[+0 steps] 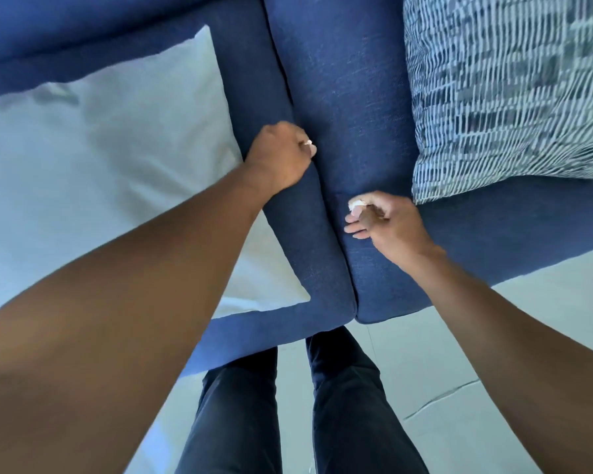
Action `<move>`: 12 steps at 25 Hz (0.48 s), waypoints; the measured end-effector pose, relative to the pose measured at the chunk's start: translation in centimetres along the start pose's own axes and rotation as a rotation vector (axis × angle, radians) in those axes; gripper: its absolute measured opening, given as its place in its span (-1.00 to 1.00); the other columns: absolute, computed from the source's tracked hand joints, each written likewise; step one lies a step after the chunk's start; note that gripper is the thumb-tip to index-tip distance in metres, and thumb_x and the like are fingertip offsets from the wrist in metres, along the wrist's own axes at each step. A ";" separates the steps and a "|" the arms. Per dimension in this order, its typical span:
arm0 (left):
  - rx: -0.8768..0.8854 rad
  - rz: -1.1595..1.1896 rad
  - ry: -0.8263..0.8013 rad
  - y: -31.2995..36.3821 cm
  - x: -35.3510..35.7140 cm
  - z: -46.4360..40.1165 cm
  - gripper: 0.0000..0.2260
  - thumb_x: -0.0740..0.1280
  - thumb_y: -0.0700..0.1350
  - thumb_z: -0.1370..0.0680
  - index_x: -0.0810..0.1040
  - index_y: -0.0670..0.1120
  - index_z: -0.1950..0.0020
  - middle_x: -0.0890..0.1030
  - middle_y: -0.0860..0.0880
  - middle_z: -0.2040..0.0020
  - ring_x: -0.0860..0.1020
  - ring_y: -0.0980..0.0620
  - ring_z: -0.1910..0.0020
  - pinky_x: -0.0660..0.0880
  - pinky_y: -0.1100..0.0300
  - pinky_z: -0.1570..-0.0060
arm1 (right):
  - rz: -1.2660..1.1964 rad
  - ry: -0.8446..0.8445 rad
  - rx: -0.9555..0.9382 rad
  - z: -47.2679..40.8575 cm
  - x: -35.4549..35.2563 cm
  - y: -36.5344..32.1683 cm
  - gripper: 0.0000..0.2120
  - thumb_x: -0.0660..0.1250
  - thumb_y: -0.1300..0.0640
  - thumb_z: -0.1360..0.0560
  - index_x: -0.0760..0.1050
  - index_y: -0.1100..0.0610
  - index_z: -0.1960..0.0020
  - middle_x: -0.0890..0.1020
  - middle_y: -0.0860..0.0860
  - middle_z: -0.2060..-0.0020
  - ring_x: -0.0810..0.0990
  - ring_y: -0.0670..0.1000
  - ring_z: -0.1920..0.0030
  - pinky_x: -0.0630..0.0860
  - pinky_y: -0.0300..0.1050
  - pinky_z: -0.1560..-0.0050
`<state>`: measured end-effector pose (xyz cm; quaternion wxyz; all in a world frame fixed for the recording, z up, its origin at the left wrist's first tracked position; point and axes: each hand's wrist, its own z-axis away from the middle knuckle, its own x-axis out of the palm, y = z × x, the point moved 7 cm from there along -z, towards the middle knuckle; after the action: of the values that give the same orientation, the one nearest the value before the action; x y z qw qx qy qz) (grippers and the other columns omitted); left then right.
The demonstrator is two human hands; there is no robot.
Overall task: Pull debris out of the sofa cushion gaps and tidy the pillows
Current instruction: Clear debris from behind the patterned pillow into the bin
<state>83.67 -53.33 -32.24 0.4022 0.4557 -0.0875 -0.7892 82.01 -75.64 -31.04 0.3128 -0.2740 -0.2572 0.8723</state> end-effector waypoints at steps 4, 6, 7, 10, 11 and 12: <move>-0.180 0.419 0.063 -0.2 -1.4 4.8 -0.80 0.26 -0.14 -0.62 0.69 -0.07 0.04 0.73 0.01 0.19 0.71 0.12 0.27 0.63 0.19 0.05 | -0.192 0.065 -0.030 1.7 -1.2 -3.1 -0.81 0.31 0.33 -0.60 0.64 0.09 -0.04 0.74 0.10 0.12 0.78 0.04 0.14 0.68 -0.07 0.10; -0.178 0.499 0.134 0.6 -3.4 7.7 -0.81 0.27 -0.12 -0.62 0.70 -0.05 0.03 0.72 0.05 0.19 0.70 0.17 0.32 0.62 0.20 0.07 | -0.244 0.076 -0.074 2.5 -1.6 -5.7 -0.84 0.35 0.32 -0.58 0.65 0.13 -0.06 0.74 0.13 0.11 0.78 0.07 0.14 0.70 -0.06 0.08; -0.169 0.546 0.178 1.1 -4.4 9.0 -0.82 0.30 -0.12 -0.62 0.71 -0.06 0.04 0.72 0.05 0.19 0.71 0.16 0.32 0.63 0.18 0.05 | -0.260 0.081 -0.094 2.8 -1.7 -7.0 -0.85 0.35 0.32 -0.58 0.66 0.15 -0.07 0.74 0.14 0.11 0.78 0.07 0.14 0.70 -0.06 0.07; -0.190 0.685 0.299 2.2 -8.1 13.2 -0.86 0.38 -0.14 -0.59 0.73 0.01 0.08 0.73 0.06 0.17 0.72 0.14 0.29 0.65 0.11 -0.02 | -0.288 0.069 -0.163 4.3 -2.1 -11.7 -0.86 0.36 0.29 -0.59 0.68 0.14 -0.05 0.75 0.15 0.11 0.78 0.08 0.14 0.71 -0.03 0.05; -0.201 0.726 0.334 2.4 -9.4 14.4 -0.86 0.41 -0.14 -0.57 0.73 0.05 0.10 0.74 0.07 0.17 0.72 0.13 0.28 0.65 0.07 -0.04 | -0.307 0.050 -0.184 5.0 -2.1 -13.3 -0.87 0.39 0.27 -0.58 0.69 0.11 -0.01 0.75 0.14 0.11 0.78 0.08 0.13 0.71 -0.02 0.05; -0.213 0.754 0.369 2.5 -10.5 15.6 -0.87 0.42 -0.13 -0.56 0.73 0.06 0.11 0.74 0.07 0.17 0.72 0.11 0.28 0.65 0.03 -0.05 | -0.329 0.031 -0.203 5.8 -2.1 -14.9 -0.88 0.41 0.26 -0.56 0.69 0.08 0.03 0.76 0.13 0.11 0.78 0.09 0.13 0.71 -0.03 0.04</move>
<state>75.52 -51.03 -15.24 0.7161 0.4814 -0.0924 -0.4970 85.67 -68.70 -16.97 0.4257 -0.2718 -0.3802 0.7748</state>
